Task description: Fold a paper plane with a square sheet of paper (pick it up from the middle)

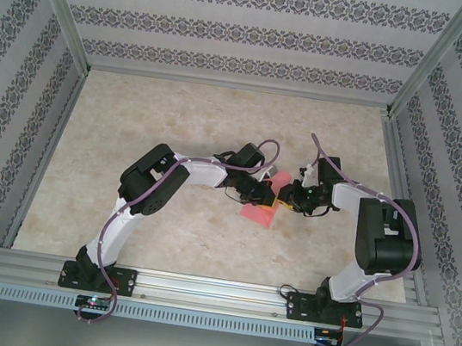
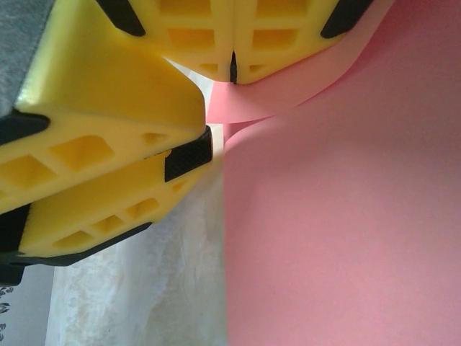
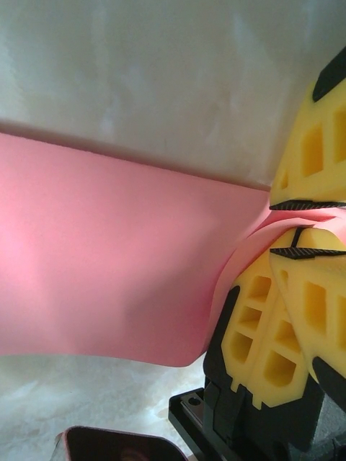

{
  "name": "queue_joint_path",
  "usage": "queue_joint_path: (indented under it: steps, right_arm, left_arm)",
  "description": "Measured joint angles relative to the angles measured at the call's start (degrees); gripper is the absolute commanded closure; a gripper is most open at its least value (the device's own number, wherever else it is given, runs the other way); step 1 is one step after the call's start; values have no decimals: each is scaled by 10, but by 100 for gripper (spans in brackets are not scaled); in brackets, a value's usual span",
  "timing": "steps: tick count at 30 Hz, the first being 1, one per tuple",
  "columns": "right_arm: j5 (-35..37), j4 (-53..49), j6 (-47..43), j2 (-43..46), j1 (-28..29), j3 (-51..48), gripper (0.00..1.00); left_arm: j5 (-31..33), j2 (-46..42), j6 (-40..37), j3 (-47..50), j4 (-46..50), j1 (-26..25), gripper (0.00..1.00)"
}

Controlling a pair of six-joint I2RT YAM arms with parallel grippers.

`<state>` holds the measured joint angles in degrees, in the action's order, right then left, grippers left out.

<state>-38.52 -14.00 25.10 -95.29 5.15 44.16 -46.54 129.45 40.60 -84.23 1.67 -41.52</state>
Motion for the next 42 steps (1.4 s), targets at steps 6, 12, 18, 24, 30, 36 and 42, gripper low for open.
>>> queue_joint_path:
  steps: [6, 12, 18, 24, 30, 36, 42]
  right_arm:
    - [-15, 14, 3, -9, 0, 0, 78]
    - [-27, 27, 6, -14, 0, -2, 78]
    - [-43, 48, 21, -19, 0, -11, 78]
    - [-58, 63, 46, -19, 0, -23, 79]
    - [-71, 77, 63, -19, 0, -31, 80]
    - [-82, 101, 82, -19, 0, -42, 88]
    - [-84, 109, 91, -19, 0, -46, 97]
  left_arm:
    - [0, -1, 0, 0, 4, 3, 99]
    - [0, -4, 0, 4, 4, 5, 99]
    - [0, -10, 0, 13, 4, 8, 99]
    - [0, -25, 0, 29, 2, 8, 100]
    - [1, -32, 0, 36, -1, 8, 100]
    - [0, -32, 0, 39, -3, 8, 100]
    - [0, -32, 0, 39, -7, 8, 100]
